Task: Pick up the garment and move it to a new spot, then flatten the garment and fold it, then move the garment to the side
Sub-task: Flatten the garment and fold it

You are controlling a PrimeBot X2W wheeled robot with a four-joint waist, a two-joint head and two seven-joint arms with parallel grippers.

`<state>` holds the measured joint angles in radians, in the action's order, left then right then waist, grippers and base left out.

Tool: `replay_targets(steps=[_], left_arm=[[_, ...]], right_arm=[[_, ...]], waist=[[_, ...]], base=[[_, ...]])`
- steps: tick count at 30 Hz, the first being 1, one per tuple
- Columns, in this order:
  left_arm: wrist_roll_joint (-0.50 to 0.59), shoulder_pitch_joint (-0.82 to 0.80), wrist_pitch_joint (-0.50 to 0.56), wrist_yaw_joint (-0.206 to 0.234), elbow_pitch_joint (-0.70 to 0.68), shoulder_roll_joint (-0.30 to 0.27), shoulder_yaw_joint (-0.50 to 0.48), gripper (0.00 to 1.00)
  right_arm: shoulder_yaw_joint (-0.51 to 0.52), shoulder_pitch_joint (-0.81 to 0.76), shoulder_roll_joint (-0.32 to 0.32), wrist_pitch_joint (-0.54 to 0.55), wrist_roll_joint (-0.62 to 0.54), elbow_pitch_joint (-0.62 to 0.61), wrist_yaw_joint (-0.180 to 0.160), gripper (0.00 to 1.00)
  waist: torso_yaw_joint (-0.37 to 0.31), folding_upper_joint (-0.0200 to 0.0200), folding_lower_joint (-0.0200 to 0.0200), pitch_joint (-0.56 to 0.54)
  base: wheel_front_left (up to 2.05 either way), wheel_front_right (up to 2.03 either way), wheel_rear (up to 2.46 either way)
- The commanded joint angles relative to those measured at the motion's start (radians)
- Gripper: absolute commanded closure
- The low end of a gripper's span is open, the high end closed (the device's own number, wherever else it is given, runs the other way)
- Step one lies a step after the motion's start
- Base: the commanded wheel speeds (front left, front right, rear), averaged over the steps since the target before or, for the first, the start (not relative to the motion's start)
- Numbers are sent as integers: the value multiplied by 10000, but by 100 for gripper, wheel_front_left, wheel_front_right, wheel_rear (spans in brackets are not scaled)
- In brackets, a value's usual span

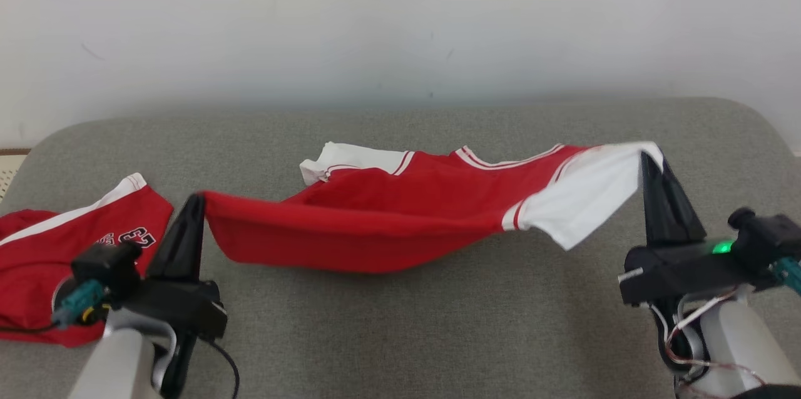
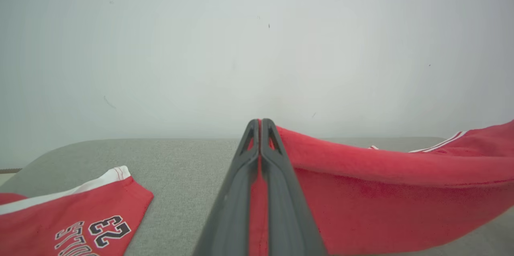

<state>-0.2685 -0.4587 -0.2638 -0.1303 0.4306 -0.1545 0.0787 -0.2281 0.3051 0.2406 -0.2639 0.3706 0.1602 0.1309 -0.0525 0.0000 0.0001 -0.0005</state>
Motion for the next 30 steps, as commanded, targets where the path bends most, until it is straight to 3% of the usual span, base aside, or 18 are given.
replay_targets(steps=[1,11,21,30], left_arm=[[-195,-866,-12,4,200,-443,446,100],[-581,-4060,49,1,1210,-1475,1982,100],[-829,-6751,96,0,2248,-2015,3072,100],[-850,-8916,323,1,3122,-2253,3934,100]], right_arm=[[-71,726,201,-6,61,45,-4,100],[-321,3468,770,-6,-140,477,-4,100],[-1067,6442,1295,-6,-584,1587,-4,100],[-2590,9603,1545,-5,-963,3562,-4,100]], waist=[[40,0,-1,-46],[116,0,-1,-99],[-35,0,-1,80],[-112,0,-1,2134]], base=[[0,0,0],[0,0,0],[0,0,0],[0,0,0]])
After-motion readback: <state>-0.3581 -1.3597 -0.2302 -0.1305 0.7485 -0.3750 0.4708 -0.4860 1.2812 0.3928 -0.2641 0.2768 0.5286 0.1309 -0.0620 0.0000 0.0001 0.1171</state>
